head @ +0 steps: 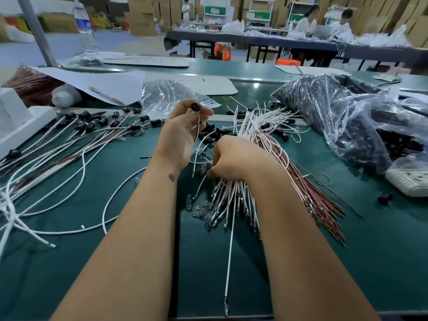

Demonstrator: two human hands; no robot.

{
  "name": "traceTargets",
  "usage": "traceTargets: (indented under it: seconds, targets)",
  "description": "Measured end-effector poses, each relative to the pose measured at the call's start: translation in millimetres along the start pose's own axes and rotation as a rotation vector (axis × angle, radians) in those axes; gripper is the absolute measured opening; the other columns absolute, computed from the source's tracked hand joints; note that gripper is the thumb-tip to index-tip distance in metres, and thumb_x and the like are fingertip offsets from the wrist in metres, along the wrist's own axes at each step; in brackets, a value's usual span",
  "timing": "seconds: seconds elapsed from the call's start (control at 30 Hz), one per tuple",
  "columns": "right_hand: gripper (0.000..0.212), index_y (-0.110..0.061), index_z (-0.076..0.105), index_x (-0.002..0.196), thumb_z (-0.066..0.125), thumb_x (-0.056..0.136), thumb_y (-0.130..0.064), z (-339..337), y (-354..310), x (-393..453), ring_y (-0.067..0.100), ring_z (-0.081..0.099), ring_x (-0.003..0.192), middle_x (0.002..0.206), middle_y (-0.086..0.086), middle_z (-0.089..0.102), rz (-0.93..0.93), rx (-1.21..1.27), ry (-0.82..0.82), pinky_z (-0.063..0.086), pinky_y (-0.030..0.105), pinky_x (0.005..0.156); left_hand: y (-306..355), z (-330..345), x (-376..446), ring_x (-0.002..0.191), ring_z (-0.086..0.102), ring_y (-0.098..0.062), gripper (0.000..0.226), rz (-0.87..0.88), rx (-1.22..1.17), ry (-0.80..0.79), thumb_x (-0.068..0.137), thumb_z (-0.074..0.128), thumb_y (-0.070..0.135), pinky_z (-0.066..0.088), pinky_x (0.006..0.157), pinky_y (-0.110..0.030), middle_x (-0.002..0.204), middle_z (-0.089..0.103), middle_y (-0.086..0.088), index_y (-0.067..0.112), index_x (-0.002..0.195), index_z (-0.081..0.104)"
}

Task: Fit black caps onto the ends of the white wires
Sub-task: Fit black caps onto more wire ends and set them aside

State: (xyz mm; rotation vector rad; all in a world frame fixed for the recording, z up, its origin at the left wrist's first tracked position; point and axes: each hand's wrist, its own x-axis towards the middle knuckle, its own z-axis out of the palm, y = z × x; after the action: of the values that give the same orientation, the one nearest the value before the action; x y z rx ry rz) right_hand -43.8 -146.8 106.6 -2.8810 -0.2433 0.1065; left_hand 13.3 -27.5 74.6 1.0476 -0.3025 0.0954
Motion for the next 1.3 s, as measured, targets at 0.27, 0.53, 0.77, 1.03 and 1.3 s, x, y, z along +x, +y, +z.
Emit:
traceTargets:
  seconds: [0.27,0.53,0.77,1.03,1.3]
  targets:
    - [0.012,-0.014,0.055,0.075,0.061,0.082,-0.023,8,6,13,0.023,0.06,0.073,0.074,0.003,0.06,-0.035,0.064,0.087,0.054,0.035,0.07,1,2,-1,0.059,0.054,-0.009,0.027,-0.048,0.084,0.068,0.094,0.038,-0.005,0.041,0.061,-0.019,0.067,0.061,-0.003,0.012,0.083,0.055]
    - [0.014,-0.019,0.06,0.076,0.07,0.085,-0.016,17,21,25,0.011,0.057,0.056,0.07,0.002,0.063,0.049,1.028,0.523,0.052,0.027,0.056,-8,7,-5,0.05,0.039,-0.005,0.021,0.0,0.769,0.142,0.091,0.05,0.007,0.033,0.052,-0.02,0.063,0.052,0.002,0.016,0.074,0.058]
    - [0.014,-0.011,0.064,0.079,0.06,0.093,-0.008,18,30,28,0.007,0.054,0.051,0.063,0.001,0.06,0.127,1.469,0.5,0.047,0.019,0.05,-5,10,-14,0.032,0.032,0.0,0.027,0.012,0.823,0.08,0.097,0.052,0.018,0.027,0.039,-0.01,0.034,0.042,0.018,0.014,0.07,0.056]
    - [0.014,-0.013,0.065,0.08,0.06,0.093,-0.009,20,30,29,0.005,0.055,0.05,0.064,0.0,0.061,0.101,1.468,0.524,0.047,0.018,0.05,-6,9,-12,0.042,0.039,0.003,0.022,0.046,0.82,0.085,0.096,0.055,0.018,0.034,0.047,-0.008,0.06,0.052,0.005,0.015,0.075,0.062]
    - [0.017,-0.013,0.063,0.077,0.061,0.093,-0.008,21,30,31,0.004,0.055,0.05,0.064,0.0,0.061,0.105,1.401,0.54,0.049,0.016,0.052,-10,8,-10,0.058,0.049,-0.006,0.016,0.056,0.792,0.087,0.093,0.059,0.017,0.04,0.053,-0.01,0.07,0.061,-0.003,0.011,0.082,0.068]
